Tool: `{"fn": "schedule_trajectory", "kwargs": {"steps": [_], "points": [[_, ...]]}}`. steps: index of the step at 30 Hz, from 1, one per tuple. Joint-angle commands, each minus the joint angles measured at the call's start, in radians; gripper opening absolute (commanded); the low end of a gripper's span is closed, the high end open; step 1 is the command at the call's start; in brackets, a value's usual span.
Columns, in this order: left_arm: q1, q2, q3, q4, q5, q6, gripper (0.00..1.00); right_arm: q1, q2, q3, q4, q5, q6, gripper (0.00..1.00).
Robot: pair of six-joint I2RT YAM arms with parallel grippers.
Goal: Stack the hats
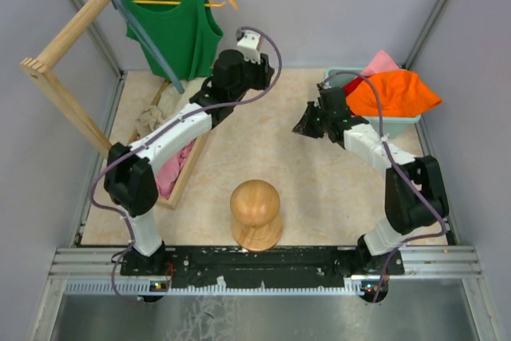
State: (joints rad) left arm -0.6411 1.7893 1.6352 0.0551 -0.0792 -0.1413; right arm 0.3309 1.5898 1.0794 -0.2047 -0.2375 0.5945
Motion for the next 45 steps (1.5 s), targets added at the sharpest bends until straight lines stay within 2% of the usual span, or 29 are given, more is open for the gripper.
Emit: {"fn": "schedule_trajectory", "kwargs": {"steps": [1, 5, 10, 11, 12, 14, 17, 24, 34, 41, 45], "points": [[0.011, 0.108, -0.006, 0.091, -0.144, 0.129, 0.42, -0.047, -0.091, -0.042, 0.026, 0.000, -0.021, 0.00], [0.028, 0.239, 0.058, 0.138, -0.159, 0.212, 0.22, -0.082, -0.140, -0.070, 0.002, -0.008, -0.033, 0.00], [0.118, 0.451, 0.303, -0.029, -0.125, 0.170, 0.16, -0.096, -0.184, -0.080, -0.029, -0.005, -0.042, 0.00], [0.135, 0.509, 0.376, -0.069, -0.117, 0.165, 0.10, -0.097, -0.189, -0.078, -0.037, -0.004, -0.046, 0.00], [0.153, 0.535, 0.413, -0.102, -0.109, 0.158, 0.00, -0.098, -0.192, -0.076, -0.044, -0.001, -0.047, 0.00], [0.190, 0.615, 0.496, -0.151, -0.095, 0.138, 0.00, -0.100, -0.194, -0.072, -0.050, 0.007, -0.051, 0.00], [0.240, 0.678, 0.542, -0.187, -0.074, 0.119, 0.00, -0.108, -0.179, -0.058, -0.063, 0.007, -0.062, 0.00], [0.289, 0.720, 0.502, -0.203, 0.007, 0.100, 0.00, -0.113, -0.117, -0.012, -0.068, -0.005, -0.064, 0.00], [0.301, 0.787, 0.547, -0.281, 0.104, 0.022, 0.00, -0.112, -0.092, -0.016, -0.060, -0.019, -0.050, 0.00], [0.321, 0.794, 0.536, -0.293, -0.015, 0.026, 0.00, -0.113, -0.115, -0.025, -0.069, -0.010, -0.042, 0.00], [0.389, 0.808, 0.550, -0.363, -0.047, -0.051, 0.00, -0.113, -0.128, -0.030, -0.085, -0.001, -0.042, 0.00]]}}
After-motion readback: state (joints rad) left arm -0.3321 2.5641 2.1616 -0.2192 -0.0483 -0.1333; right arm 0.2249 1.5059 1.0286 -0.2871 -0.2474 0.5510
